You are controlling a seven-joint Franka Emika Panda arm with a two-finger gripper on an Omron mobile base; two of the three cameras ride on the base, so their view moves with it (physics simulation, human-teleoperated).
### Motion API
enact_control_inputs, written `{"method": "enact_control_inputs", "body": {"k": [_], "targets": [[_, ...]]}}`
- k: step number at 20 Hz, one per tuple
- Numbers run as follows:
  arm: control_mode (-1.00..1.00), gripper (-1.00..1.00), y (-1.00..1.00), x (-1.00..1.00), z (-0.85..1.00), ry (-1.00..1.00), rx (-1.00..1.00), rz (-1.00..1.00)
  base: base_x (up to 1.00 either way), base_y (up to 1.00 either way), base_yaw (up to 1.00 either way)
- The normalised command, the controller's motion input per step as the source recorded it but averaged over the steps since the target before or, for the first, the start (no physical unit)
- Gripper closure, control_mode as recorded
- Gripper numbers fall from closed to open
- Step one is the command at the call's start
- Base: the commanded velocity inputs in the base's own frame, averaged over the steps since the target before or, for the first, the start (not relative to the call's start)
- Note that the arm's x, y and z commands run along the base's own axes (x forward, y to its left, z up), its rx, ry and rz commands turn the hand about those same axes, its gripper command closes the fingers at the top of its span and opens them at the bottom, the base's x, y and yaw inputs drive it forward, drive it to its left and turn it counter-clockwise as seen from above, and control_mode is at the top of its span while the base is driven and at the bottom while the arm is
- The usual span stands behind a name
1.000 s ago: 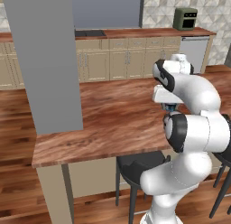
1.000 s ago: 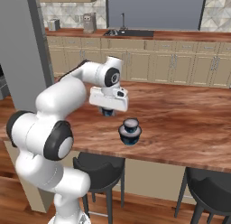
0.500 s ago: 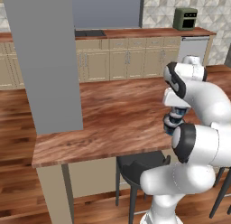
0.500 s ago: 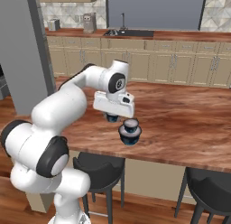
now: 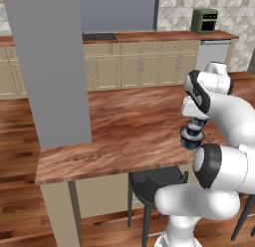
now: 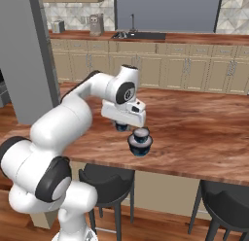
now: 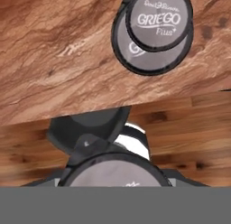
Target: Stack the yogurt containers by placing the smaller containers on top of the larger containers.
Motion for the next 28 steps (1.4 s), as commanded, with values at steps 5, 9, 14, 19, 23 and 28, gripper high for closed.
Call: {"method": "enact_control_inputs", "body": {"k": [5,9,14,19,23,28], "targets": [[-1.00,1.00,-0.16,0.16,0.00,0.00,-0.01,-0.06,0.00,0.00,0.00],[-1.00,1.00,-0.24,0.36,0.00,0.00,0.00,-0.03,0.00,0.00,0.00],[-1.00,1.00,-0.18,0.37,0.00,0.00,0.00,0.00,0.00,0.00,0.00],[-1.00,1.00,-0.15,0.31,-0.08,0.00,0.00,0.00,0.00,0.00,0.00],[-1.00,1.00,-0.14,0.27,-0.13,0.00,0.00,0.00,0.00,0.00,0.00],[-1.00,1.00,-0.13,0.22,-0.24,0.00,-0.03,0.00,0.00,0.00,0.00]]}}
